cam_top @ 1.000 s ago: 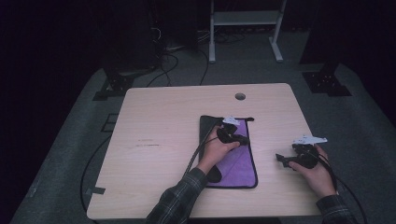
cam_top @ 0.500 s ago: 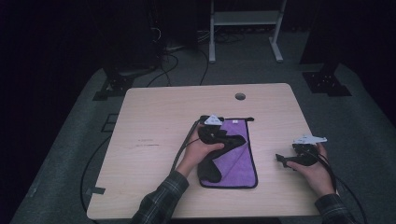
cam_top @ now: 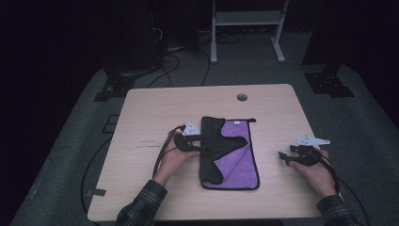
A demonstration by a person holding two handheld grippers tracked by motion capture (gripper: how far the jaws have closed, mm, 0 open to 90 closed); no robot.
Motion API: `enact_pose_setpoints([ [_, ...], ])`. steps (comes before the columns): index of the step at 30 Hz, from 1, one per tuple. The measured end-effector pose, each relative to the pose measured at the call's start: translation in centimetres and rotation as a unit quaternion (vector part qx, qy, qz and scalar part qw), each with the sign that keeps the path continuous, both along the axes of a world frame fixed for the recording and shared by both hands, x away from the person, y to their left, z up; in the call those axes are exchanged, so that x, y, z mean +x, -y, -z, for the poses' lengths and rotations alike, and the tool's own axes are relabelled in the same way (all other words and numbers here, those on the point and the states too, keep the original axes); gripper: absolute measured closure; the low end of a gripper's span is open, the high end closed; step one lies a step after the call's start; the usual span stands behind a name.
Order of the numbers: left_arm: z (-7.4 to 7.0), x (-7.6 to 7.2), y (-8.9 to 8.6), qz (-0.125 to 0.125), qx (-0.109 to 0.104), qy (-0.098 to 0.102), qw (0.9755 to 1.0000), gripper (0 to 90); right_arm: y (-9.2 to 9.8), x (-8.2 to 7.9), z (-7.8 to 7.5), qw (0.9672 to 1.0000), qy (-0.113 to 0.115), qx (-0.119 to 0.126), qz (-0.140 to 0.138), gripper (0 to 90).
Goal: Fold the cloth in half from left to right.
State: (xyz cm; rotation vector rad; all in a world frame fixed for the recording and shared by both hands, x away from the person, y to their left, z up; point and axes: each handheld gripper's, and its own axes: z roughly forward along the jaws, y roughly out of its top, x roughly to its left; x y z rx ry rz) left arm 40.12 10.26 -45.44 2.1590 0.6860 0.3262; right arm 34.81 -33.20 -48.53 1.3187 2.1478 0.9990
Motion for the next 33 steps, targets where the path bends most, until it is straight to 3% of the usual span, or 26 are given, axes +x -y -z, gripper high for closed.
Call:
enact_pose_setpoints([
  [5,0.8,-0.6,-2.3,-0.008,-0.012,-0.014,0.9998,43.6,-0.2,-0.1,0.0,1.0000,0.004,0.003,-0.006,59.5],
  [10,1.3,-1.5,-4.4,-0.013,0.005,-0.015,0.9998,42.3,-0.5,0.0,-0.1,0.9999,0.010,-0.001,-0.009,68.8],
  [15,1.9,-1.9,-5.8,-0.016,-0.003,-0.022,0.9996,42.5,-0.8,0.1,-0.2,0.9997,0.012,-0.012,-0.016,76.3],
  [18,2.3,-2.0,-6.6,-0.016,0.010,-0.023,0.9996,42.7,-1.1,0.3,-0.5,0.9998,0.009,-0.006,-0.019,78.7],
  [25,2.6,-2.3,-7.2,-0.015,-0.001,-0.017,0.9997,40.0,-2.2,0.6,-1.8,0.9990,0.004,0.017,-0.040,81.3],
  [28,2.6,-2.3,-7.1,-0.016,0.005,-0.015,0.9997,38.8,-2.6,0.7,-2.3,0.9985,0.003,0.024,-0.049,81.6],
  [33,2.7,-2.5,-6.5,-0.012,0.027,-0.007,0.9996,25.4,-3.4,1.5,-3.5,0.9970,0.004,0.045,-0.063,82.9],
])
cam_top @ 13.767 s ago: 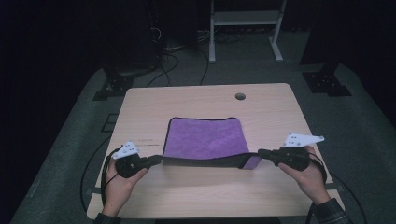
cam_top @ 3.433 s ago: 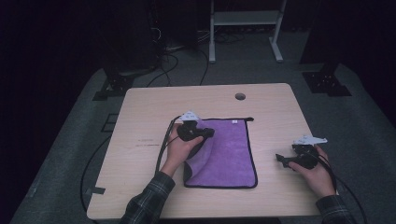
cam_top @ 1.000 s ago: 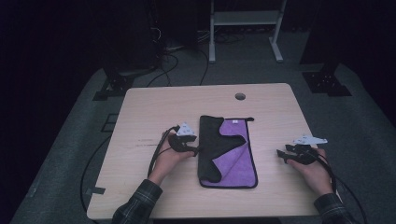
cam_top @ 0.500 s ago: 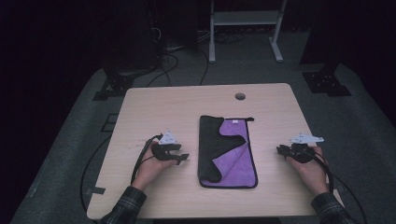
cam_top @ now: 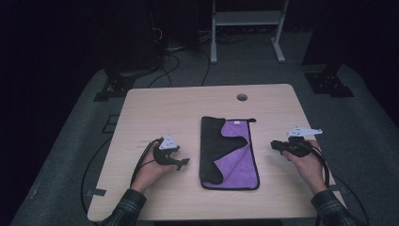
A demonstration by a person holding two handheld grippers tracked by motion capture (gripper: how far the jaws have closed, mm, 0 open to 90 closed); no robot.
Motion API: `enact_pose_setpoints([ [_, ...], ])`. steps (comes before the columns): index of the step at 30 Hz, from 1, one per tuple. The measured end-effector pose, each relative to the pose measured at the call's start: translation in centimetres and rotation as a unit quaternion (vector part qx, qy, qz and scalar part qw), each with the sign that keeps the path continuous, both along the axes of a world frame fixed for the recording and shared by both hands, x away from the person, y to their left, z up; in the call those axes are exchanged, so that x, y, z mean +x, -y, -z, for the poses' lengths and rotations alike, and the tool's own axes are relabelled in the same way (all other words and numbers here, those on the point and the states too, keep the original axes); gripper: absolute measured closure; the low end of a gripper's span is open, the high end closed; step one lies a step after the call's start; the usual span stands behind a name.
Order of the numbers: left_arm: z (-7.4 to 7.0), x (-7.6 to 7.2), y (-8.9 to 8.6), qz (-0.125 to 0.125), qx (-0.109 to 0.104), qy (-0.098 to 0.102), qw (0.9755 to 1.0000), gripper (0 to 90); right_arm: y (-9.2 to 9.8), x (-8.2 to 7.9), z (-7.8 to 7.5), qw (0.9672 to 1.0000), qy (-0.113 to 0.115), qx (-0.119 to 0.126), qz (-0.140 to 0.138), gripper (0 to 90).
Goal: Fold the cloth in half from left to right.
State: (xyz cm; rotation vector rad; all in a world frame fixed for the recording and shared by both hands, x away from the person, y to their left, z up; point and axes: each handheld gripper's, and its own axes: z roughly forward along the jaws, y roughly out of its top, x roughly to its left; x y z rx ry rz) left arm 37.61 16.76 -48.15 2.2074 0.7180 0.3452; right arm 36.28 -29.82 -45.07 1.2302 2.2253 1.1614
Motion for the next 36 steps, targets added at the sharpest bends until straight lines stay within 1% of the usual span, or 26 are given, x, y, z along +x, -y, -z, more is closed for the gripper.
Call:
enact_pose_setpoints([
  [1,0.0,0.0,0.1,-0.002,0.001,-0.001,1.0000,20.2,-0.4,0.3,-0.3,1.0000,0.000,0.003,-0.006,83.2],
  [2,0.0,0.1,0.1,-0.004,0.002,-0.002,1.0000,20.2,-0.4,0.3,-0.3,1.0000,0.000,0.003,-0.006,83.2],
  [6,0.1,0.2,0.2,-0.005,0.013,-0.007,0.9999,9.7,-1.4,1.2,-1.0,0.9998,0.004,0.006,-0.017,82.9],
  [8,0.1,0.3,0.2,-0.009,0.017,-0.011,0.9998,7.8,-1.9,1.7,-1.2,0.9997,0.005,0.010,-0.020,82.6],
  [9,0.1,0.3,0.3,-0.012,0.021,-0.014,0.9996,4.7,-2.1,1.9,-1.3,0.9996,0.006,0.014,-0.023,82.6],
  [12,0.2,0.4,0.4,-0.016,0.022,-0.017,0.9995,0.5,-2.9,2.6,-1.6,0.9994,0.009,0.014,-0.032,82.2],
  [15,0.2,0.4,0.4,-0.015,0.022,-0.017,0.9995,0.0,-3.7,3.1,-1.7,0.9990,0.007,0.016,-0.040,81.7],
  [16,0.2,0.4,0.4,-0.014,0.022,-0.017,0.9995,0.0,-4.5,3.5,-1.7,0.9986,0.008,0.014,-0.050,81.4],
  [17,0.2,0.4,0.4,-0.014,0.022,-0.017,0.9995,0.0,-4.5,3.5,-1.7,0.9986,0.008,0.014,-0.050,81.4],
  [18,0.2,0.4,0.4,-0.013,0.023,-0.018,0.9995,0.0,-5.3,3.8,-1.8,0.9982,0.006,0.013,-0.058,80.9],
  [19,0.2,0.4,0.4,-0.013,0.023,-0.018,0.9995,0.0,-5.3,3.8,-1.8,0.9982,0.006,0.013,-0.058,80.9],
  [20,0.2,0.4,0.3,-0.012,0.023,-0.018,0.9995,0.0,-6.1,4.1,-1.8,0.9975,0.009,0.016,-0.068,80.6],
  [21,0.2,0.4,0.3,-0.012,0.023,-0.018,0.9995,0.0,-6.1,4.1,-1.8,0.9975,0.009,0.016,-0.068,80.6],
  [22,0.2,0.4,0.3,-0.012,0.023,-0.018,0.9995,0.0,-7.0,4.5,-1.7,0.9969,0.007,0.012,-0.078,80.0],
  [23,0.2,0.4,0.3,-0.013,0.023,-0.018,0.9995,0.0,-7.4,4.7,-1.7,0.9966,0.007,0.012,-0.081,79.8],
  [24,0.2,0.4,0.3,-0.013,0.023,-0.018,0.9995,0.0,-7.4,4.7,-1.7,0.9966,0.007,0.012,-0.081,79.8],
  [25,0.2,0.4,0.3,-0.012,0.023,-0.018,0.9995,0.0,-7.8,4.8,-1.7,0.9962,0.007,0.013,-0.086,79.6],
  [26,0.2,0.4,0.4,-0.014,0.021,-0.018,0.9995,0.0,-8.6,5.2,-1.7,0.9956,0.010,0.012,-0.093,79.0],
  [29,0.2,0.4,0.4,-0.014,0.021,-0.018,0.9995,0.0,-9.8,5.8,-1.5,0.9947,0.007,0.012,-0.102,77.7],
  [32,0.2,0.4,0.4,-0.013,0.023,-0.018,0.9995,0.0,-11.1,6.4,-1.3,0.9940,0.005,0.012,-0.109,74.5],
  [33,0.2,0.4,0.4,-0.013,0.023,-0.018,0.9995,0.0,-11.1,6.4,-1.3,0.9940,0.005,0.012,-0.109,74.5],
  [36,0.2,0.4,0.4,-0.013,0.023,-0.018,0.9995,0.0,-12.3,7.0,-0.9,0.9930,0.001,0.016,-0.117,71.2],
])
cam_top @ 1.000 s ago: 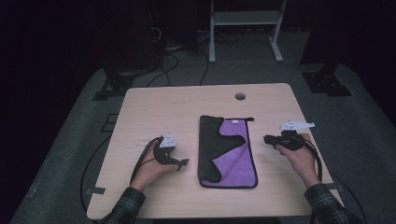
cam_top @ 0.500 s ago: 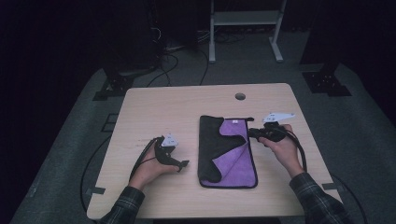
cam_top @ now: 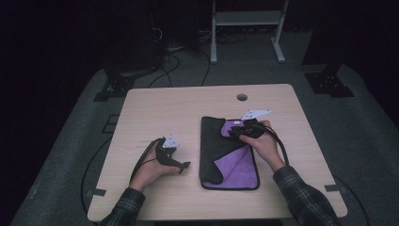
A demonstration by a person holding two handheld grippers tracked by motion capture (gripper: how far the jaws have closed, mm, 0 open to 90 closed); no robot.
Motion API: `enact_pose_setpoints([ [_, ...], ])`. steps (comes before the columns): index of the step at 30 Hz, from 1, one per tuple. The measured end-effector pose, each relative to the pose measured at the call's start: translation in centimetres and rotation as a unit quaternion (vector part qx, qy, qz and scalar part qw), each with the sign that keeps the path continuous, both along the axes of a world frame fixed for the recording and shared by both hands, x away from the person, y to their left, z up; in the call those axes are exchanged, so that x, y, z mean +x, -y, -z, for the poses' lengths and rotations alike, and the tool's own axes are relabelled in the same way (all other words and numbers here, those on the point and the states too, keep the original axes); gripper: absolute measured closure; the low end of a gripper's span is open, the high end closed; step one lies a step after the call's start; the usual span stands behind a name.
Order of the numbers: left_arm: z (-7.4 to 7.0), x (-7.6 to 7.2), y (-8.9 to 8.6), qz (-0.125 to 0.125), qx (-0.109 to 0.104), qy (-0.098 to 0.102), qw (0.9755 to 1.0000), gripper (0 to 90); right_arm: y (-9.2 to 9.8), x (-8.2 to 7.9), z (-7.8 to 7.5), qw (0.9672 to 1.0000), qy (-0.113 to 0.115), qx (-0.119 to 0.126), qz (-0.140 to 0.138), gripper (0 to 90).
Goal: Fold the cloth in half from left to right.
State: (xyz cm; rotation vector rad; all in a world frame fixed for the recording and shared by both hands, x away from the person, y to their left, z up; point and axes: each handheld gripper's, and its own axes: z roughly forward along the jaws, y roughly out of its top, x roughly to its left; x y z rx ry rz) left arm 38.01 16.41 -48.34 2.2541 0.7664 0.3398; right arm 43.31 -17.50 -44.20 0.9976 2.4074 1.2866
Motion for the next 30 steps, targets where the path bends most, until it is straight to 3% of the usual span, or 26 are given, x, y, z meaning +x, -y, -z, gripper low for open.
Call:
enact_pose_setpoints([
  [11,0.0,0.0,0.0,0.000,0.000,0.000,1.0000,0.0,-3.7,1.6,2.1,0.9996,0.003,-0.027,-0.002,61.9],
  [14,0.0,0.0,0.0,0.001,0.001,0.001,1.0000,0.0,-4.5,1.6,2.9,0.9978,0.014,-0.065,-0.001,63.3],
  [16,0.0,0.0,0.0,0.001,0.001,0.001,1.0000,0.0,-4.7,1.6,3.2,0.9968,0.021,-0.077,0.004,70.7],
  [20,0.0,0.0,0.0,0.001,0.001,0.001,1.0000,0.0,-4.4,1.5,2.9,0.9971,0.023,-0.070,0.015,84.9],
  [25,0.0,0.0,0.0,0.000,0.000,0.000,1.0000,0.0,-3.7,1.6,2.2,0.9977,0.025,-0.060,0.021,85.9],
  [30,0.0,0.0,0.0,0.000,0.000,0.001,1.0000,0.0,-2.3,1.8,0.5,0.9978,0.038,-0.038,0.038,86.1],
])
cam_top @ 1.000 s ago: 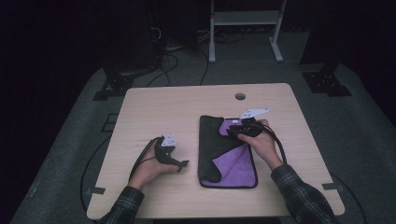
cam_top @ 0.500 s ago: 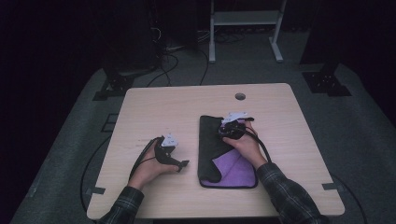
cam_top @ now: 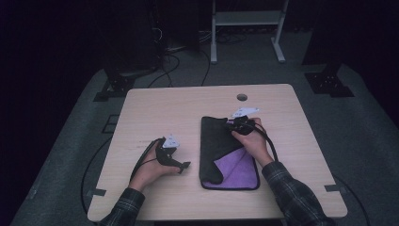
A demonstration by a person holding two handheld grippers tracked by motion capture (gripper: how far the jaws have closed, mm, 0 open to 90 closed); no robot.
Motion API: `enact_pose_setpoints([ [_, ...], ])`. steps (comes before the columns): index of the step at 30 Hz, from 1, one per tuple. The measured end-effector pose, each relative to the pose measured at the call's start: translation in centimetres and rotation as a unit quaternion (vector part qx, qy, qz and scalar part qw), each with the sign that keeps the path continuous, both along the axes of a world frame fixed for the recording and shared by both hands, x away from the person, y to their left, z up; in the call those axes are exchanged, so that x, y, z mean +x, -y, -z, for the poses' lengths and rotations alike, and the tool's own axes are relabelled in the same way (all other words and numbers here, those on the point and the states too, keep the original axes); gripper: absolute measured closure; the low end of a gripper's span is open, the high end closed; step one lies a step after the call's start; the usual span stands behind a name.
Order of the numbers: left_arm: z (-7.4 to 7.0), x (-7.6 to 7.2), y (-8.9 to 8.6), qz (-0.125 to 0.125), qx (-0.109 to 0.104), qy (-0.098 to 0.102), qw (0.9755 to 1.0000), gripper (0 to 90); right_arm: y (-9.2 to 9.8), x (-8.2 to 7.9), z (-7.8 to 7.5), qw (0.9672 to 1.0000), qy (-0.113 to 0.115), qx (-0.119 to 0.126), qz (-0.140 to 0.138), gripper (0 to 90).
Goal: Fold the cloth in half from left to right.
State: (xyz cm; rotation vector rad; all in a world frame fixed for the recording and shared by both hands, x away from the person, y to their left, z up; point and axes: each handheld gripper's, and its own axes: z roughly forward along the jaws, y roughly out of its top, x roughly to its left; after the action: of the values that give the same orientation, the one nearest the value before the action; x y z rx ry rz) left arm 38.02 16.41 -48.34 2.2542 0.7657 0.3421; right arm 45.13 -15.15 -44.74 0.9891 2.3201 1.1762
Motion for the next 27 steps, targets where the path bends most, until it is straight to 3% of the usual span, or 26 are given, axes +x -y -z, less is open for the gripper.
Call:
enact_pose_setpoints([
  [8,0.0,0.0,0.0,0.000,0.000,0.000,1.0000,0.0,3.4,1.1,-1.2,0.9985,0.012,0.029,0.045,86.0],
  [14,0.0,0.0,0.0,-0.001,0.000,-0.001,1.0000,0.0,5.7,2.2,-0.7,0.9959,0.013,0.039,0.080,85.8],
  [21,0.0,0.0,0.0,-0.002,0.000,-0.001,1.0000,0.0,6.6,3.6,1.7,0.9941,-0.004,0.024,0.106,84.7],
  [25,0.0,0.0,0.0,-0.002,0.000,-0.001,1.0000,0.0,6.6,4.1,3.0,0.9924,-0.013,-0.014,0.122,79.2],
  [27,0.0,-0.1,0.0,-0.002,0.000,-0.001,1.0000,0.0,6.9,4.2,3.4,0.9913,-0.012,-0.009,0.130,75.7],
])
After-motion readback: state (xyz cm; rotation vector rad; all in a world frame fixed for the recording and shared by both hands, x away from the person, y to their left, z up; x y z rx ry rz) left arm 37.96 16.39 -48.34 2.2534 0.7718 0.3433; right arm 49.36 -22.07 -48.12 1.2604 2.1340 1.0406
